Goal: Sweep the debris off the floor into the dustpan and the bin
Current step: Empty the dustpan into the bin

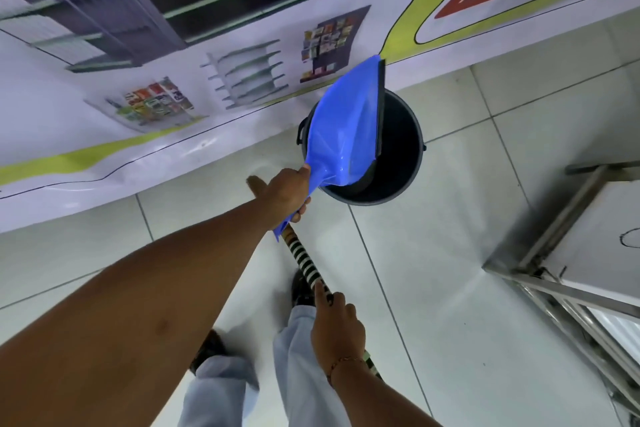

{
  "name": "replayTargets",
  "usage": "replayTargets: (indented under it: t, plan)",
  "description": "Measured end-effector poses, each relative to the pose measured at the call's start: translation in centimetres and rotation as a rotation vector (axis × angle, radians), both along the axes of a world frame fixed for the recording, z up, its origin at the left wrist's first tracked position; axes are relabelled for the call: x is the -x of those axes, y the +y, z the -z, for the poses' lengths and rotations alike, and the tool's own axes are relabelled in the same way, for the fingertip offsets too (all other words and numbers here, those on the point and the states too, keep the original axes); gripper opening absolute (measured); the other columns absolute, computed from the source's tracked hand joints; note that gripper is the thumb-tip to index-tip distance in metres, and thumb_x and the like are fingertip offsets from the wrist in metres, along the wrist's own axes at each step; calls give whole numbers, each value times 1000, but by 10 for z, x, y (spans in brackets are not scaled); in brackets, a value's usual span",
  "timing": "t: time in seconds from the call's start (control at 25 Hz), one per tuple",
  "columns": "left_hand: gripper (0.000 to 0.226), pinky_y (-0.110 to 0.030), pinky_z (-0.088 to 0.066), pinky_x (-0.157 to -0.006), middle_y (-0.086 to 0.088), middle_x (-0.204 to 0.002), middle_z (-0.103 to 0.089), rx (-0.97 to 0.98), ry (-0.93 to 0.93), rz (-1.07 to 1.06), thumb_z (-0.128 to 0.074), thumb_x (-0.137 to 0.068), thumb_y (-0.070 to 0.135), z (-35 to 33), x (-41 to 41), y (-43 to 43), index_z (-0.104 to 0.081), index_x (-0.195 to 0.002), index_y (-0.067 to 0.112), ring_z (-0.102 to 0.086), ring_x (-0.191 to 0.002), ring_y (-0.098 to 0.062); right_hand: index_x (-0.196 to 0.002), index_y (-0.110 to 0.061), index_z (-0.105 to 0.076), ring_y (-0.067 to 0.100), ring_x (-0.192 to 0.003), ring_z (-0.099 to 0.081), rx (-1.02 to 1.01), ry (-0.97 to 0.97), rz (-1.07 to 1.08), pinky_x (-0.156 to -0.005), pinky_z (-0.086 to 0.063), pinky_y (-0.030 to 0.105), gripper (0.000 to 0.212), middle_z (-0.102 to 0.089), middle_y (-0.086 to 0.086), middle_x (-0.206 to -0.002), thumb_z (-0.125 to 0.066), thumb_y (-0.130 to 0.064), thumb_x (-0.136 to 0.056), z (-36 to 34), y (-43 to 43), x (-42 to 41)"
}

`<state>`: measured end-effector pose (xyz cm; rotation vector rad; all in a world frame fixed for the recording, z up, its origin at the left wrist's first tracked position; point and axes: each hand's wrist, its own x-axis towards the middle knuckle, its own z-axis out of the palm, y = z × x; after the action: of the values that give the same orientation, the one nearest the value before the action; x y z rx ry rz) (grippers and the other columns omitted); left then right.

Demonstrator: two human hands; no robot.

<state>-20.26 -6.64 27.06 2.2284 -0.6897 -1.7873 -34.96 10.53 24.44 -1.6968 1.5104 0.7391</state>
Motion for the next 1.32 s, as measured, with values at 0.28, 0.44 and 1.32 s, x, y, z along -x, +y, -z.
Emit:
replayTargets:
  t: [0.28,0.44,1.32]
  plan:
    - [42,-47,-46,-86,-23,-117,-55,369,-488,226,-50,-93,21,2,-101,130,-40,-128,1,-57,-103,-40,-135,-11,-39,24,-120,-52,0,9,36,-94,-51,36,39,-55,7,-129,-40,-17,-96,-2,16,-55]
    - [33,-49,-42,-90,-22,-117,-53,208,-521,-72,-50,-92,13,4,-164,225,-41,-122,4,-54,-105,-42,-135,-23,-40,35,-113,-57,-9,3,-135,-93,-47,40,42,-51,8,-133,-39,-23,-93,-8,11,-105]
    - [23,-59,-47,-70,-44,-88,-49,-88,-595,-920,-52,-86,-4,198,-234,321,-45,-102,-18,-48,-77,-59,-124,-16,-60,36,-114,-56,277,-196,-871,-90,-49,40,33,-61,15,-121,-52,-15,-91,217,-198,-414]
